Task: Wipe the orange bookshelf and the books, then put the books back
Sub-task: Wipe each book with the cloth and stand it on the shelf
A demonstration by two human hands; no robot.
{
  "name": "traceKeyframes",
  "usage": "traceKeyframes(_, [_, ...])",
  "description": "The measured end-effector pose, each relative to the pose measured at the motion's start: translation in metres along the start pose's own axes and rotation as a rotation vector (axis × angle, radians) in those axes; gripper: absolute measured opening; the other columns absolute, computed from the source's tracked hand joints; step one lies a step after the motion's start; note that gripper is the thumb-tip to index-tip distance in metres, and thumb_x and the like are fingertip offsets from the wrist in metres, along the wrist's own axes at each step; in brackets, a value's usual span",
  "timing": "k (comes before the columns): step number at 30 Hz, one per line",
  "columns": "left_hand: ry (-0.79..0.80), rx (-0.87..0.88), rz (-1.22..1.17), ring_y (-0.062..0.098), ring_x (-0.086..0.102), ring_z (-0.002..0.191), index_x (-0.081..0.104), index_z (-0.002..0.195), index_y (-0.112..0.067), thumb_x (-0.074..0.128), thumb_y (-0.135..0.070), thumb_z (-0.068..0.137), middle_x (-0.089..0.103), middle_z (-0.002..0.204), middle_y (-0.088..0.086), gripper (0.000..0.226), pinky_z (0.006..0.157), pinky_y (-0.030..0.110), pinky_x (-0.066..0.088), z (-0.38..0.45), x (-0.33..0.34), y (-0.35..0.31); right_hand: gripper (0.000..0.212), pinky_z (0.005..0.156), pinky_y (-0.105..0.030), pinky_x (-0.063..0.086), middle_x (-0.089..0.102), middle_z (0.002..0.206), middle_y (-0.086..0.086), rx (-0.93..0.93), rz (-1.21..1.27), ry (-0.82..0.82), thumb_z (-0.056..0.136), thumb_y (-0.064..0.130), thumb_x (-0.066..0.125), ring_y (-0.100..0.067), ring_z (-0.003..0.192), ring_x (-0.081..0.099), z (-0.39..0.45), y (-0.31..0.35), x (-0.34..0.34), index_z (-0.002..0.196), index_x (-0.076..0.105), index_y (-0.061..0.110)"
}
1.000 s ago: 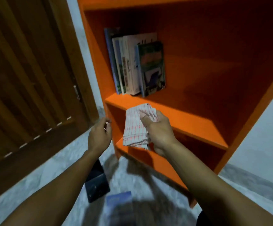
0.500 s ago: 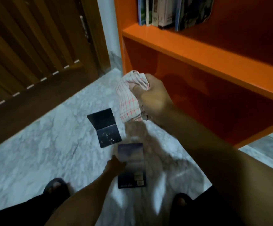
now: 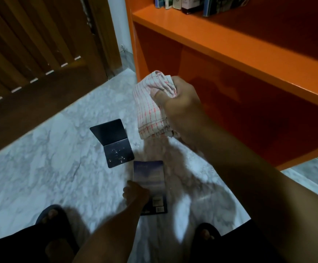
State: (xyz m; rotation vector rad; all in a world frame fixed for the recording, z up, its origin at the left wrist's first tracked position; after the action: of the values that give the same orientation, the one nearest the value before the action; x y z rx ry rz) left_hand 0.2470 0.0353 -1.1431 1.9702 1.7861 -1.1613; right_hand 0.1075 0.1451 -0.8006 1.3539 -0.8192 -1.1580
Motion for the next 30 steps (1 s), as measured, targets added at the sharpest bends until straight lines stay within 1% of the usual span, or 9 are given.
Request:
traceKeyframes(3, [-0.029,0.057,-0.101,0.035,0.057,0.104,0.036,0.121,-0.010,0.070,-0.021,0.085,0.054,0.116,0.017,0.051,0.078,0.044,0.054,0.001,-0.002,0.003,0.013,0.074,-0.057,0.056,0.070,0.099,-0.018,0.000,0.012,0.014,0.096,0.015,0.062,-0.036,0.091,0.069,-0.001,0.002,-0.001,0.105,0.063,0.005])
traceKeyframes(7, [-0.027,0.096,-0.146,0.030,0.064,0.089,0.037,0.112,-0.015,0.066,-0.032,0.087,0.062,0.103,0.012,0.041,0.080,0.046,0.057,-0.004,-0.008,0.002,0.015,0.078,-0.056,0.057,0.071,0.101,-0.014,-0.001,-0.006,0.025,0.097,0.014,0.061,-0.031,0.093,0.069,-0.001,0.008,0.000,0.109,0.063,0.004])
traceKeyframes(11, [0.031,0.190,-0.159,0.030,0.064,0.095,0.057,0.115,-0.012,0.056,-0.029,0.095,0.066,0.108,0.013,0.027,0.083,0.039,0.055,-0.009,-0.019,-0.009,0.016,0.087,-0.050,0.058,0.069,0.108,-0.008,0.053,-0.013,0.058,0.099,0.015,0.059,-0.023,0.098,0.068,-0.003,0.009,0.000,0.114,0.060,0.009])
traceKeyframes(15, [0.049,0.354,-0.129,0.028,0.062,0.095,0.060,0.114,-0.013,0.049,-0.029,0.101,0.066,0.109,0.011,0.023,0.077,0.032,0.048,-0.016,-0.048,-0.027,0.014,0.087,-0.047,0.055,0.066,0.108,-0.007,0.083,-0.041,0.094,0.101,0.019,0.056,-0.024,0.100,0.065,-0.002,0.009,0.000,0.113,0.057,0.012])
traceKeyframes(19, [0.031,0.538,-0.193,0.028,0.063,0.101,0.068,0.108,-0.012,0.055,-0.016,0.099,0.067,0.109,0.009,0.016,0.080,0.028,0.049,-0.024,-0.103,-0.040,0.014,0.085,-0.044,0.054,0.065,0.109,-0.005,0.118,-0.070,0.123,0.102,0.021,0.056,-0.022,0.100,0.063,-0.001,0.007,-0.001,0.113,0.056,0.014])
traceKeyframes(21, [0.031,0.552,-0.274,0.032,0.065,0.099,0.067,0.094,-0.019,0.060,-0.017,0.096,0.070,0.104,0.011,0.008,0.086,0.038,0.053,-0.029,-0.138,-0.050,0.014,0.084,-0.046,0.053,0.064,0.109,-0.006,0.132,-0.115,0.109,0.101,0.021,0.056,-0.025,0.100,0.063,0.001,0.003,-0.004,0.113,0.056,0.013])
traceKeyframes(23, [0.024,0.564,-0.349,0.034,0.067,0.097,0.065,0.088,-0.018,0.061,-0.014,0.096,0.072,0.101,0.013,0.010,0.090,0.045,0.053,-0.040,-0.179,-0.066,0.013,0.084,-0.048,0.053,0.066,0.107,-0.006,0.157,-0.149,0.088,0.100,0.022,0.057,-0.026,0.099,0.064,0.003,-0.002,-0.005,0.110,0.060,0.013])
traceKeyframes(27, [0.062,0.645,-0.520,0.031,0.065,0.083,0.064,0.090,-0.013,0.055,-0.007,0.100,0.070,0.096,0.018,0.014,0.078,0.039,0.051,-0.082,-0.263,-0.100,0.018,0.083,-0.050,0.057,0.071,0.104,-0.009,0.260,-0.115,-0.033,0.095,0.027,0.061,-0.033,0.096,0.068,0.003,-0.024,-0.002,0.106,0.066,0.014])
traceKeyframes(30, [0.068,0.690,-0.619,0.027,0.066,0.079,0.062,0.106,-0.009,0.052,-0.010,0.102,0.071,0.096,0.014,0.011,0.071,0.034,0.053,-0.117,-0.317,-0.115,0.032,0.077,-0.047,0.056,0.067,0.110,-0.017,0.389,0.106,-0.118,0.092,0.035,0.058,-0.041,0.101,0.068,-0.003,-0.038,0.009,0.117,0.058,0.015])
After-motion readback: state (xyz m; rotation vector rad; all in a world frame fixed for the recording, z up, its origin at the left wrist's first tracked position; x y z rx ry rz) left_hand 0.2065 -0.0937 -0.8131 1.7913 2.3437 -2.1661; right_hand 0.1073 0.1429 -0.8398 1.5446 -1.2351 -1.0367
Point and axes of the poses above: each hand's wrist, its own z-axis towards the middle knuckle, its own x-axis out of the palm, y = z × x, the point moved 4 cm from there along z, towards the middle knuckle
